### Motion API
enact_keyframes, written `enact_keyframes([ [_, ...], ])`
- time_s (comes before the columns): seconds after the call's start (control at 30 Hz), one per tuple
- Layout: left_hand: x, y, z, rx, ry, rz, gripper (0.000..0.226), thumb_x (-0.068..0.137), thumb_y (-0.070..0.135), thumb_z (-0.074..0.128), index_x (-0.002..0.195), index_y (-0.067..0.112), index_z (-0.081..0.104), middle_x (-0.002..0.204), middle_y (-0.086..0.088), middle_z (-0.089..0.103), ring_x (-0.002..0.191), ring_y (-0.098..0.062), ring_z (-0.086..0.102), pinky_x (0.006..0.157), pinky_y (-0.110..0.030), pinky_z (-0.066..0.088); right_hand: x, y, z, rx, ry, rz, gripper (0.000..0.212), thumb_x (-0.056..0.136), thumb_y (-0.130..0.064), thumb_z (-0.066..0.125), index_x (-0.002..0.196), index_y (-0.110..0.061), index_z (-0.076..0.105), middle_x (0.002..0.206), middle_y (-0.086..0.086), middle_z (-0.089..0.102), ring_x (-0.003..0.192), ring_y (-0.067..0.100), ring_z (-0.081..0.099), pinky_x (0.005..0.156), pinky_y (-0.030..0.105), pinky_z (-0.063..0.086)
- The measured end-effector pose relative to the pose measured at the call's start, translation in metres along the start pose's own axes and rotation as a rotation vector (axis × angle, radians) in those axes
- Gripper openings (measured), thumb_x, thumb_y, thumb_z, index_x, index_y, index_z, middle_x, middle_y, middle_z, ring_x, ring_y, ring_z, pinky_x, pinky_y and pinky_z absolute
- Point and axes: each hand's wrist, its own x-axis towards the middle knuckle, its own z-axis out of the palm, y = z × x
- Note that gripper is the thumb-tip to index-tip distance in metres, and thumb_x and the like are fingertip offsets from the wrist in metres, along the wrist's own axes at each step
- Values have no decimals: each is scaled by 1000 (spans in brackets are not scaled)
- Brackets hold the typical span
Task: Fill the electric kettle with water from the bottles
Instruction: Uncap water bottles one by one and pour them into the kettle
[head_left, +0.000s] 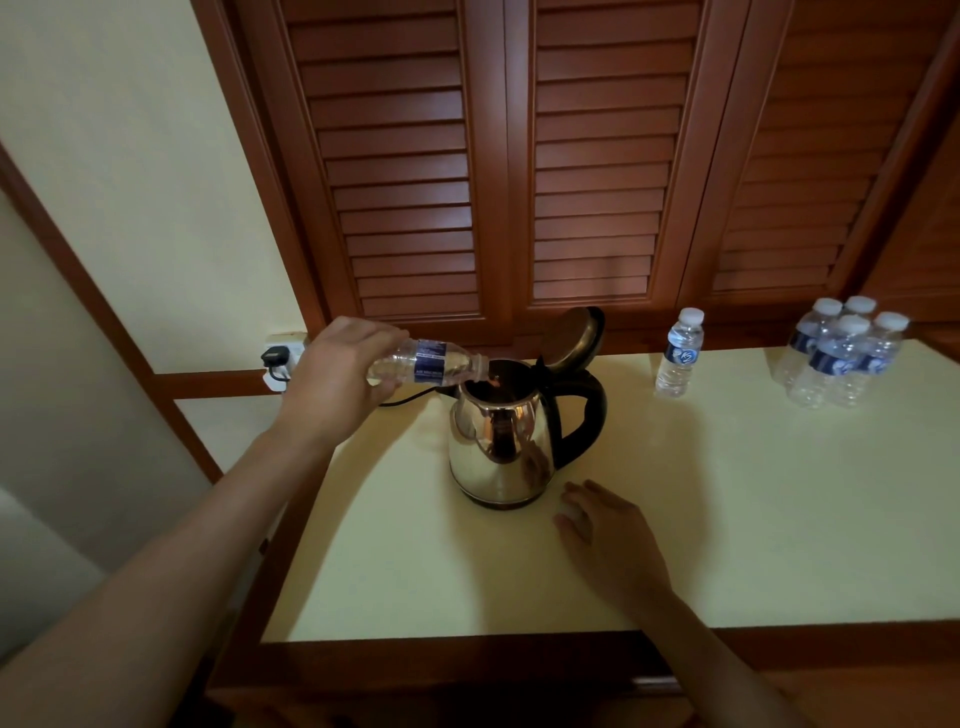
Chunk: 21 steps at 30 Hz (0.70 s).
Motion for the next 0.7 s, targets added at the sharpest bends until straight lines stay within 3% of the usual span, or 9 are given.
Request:
enact_keyframes([
  [0.17, 3, 0, -2, 17, -2, 26, 58, 68, 7, 90, 122, 11, 70, 117, -7, 71, 109, -30, 58, 84, -34, 44, 0, -2, -1, 10, 20, 10, 48, 88, -42, 52, 127, -17, 64, 130, 4, 65, 129, 18, 53, 104, 41, 46],
  [0.4, 9, 2, -4, 24, -12, 72, 54, 70, 3, 86, 121, 11, 70, 119, -7, 71, 112, -30, 57, 87, -38, 47, 0, 1, 2, -11, -1, 2, 52, 90, -50, 43, 128, -21, 63, 131, -2, 64, 132, 14, 49, 106, 38, 44],
  [0.7, 25, 12, -11, 100, -26, 209, 52, 70, -2, 84, 120, 5, 71, 119, -13, 70, 112, -36, 60, 89, -42, 51, 0, 3, 3, 8, 30, -7, 45, 89, -41, 54, 126, -19, 65, 128, 1, 66, 129, 15, 52, 104, 39, 46],
])
